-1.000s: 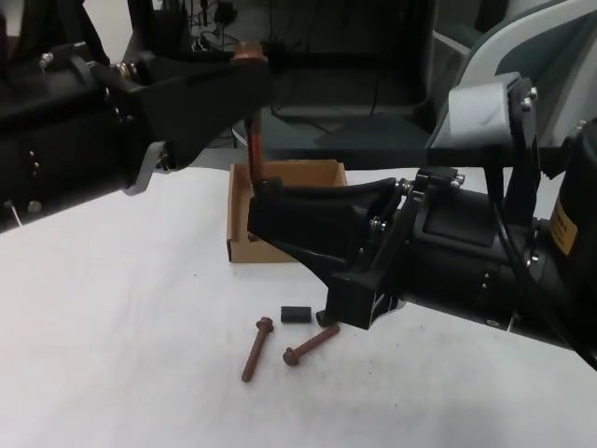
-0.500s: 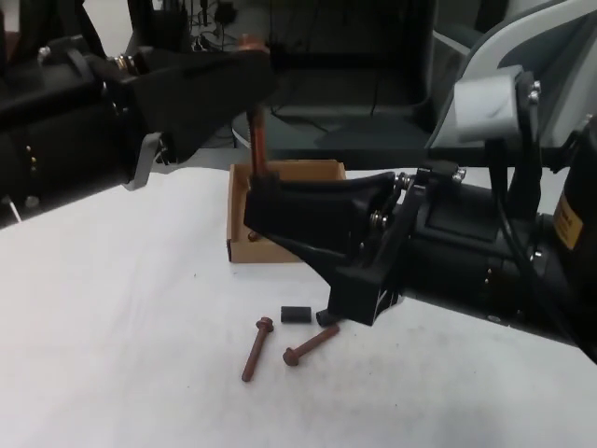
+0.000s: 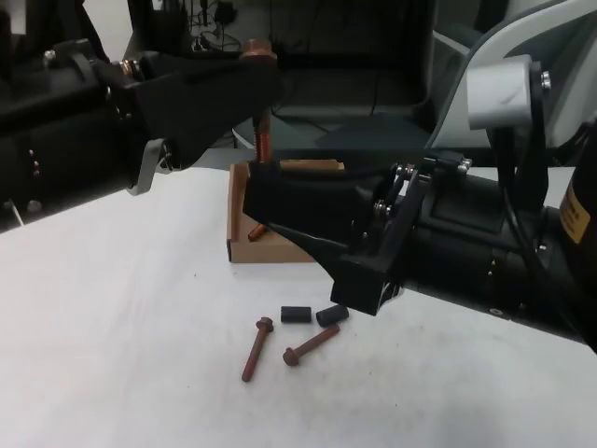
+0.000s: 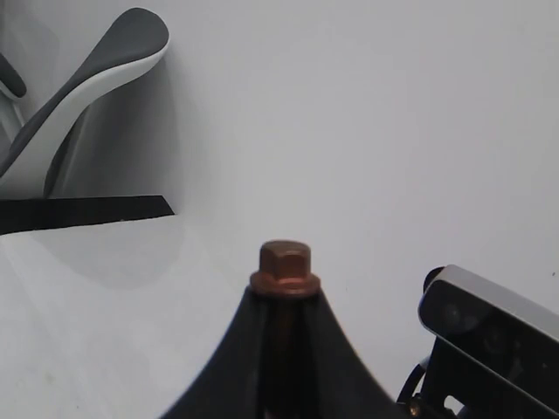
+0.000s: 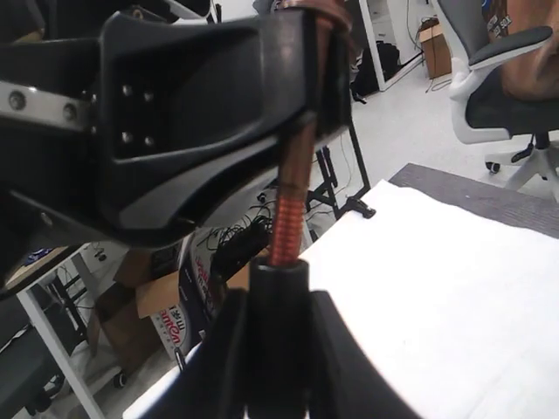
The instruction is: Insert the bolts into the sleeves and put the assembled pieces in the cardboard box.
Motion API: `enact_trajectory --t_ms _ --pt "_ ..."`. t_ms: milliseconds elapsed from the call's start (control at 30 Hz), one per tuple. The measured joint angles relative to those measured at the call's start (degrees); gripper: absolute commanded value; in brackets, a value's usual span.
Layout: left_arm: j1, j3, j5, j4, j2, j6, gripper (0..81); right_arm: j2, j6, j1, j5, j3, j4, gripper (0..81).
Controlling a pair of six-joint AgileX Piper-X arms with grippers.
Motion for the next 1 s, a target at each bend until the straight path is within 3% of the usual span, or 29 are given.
enact_trajectory --t_ms 1000 --pt "-2.2 -0.3 -5.2 1.7 -0.5 0.3 1.7 0.2 -2.1 0.0 3.7 -2.4 2.3 0.4"
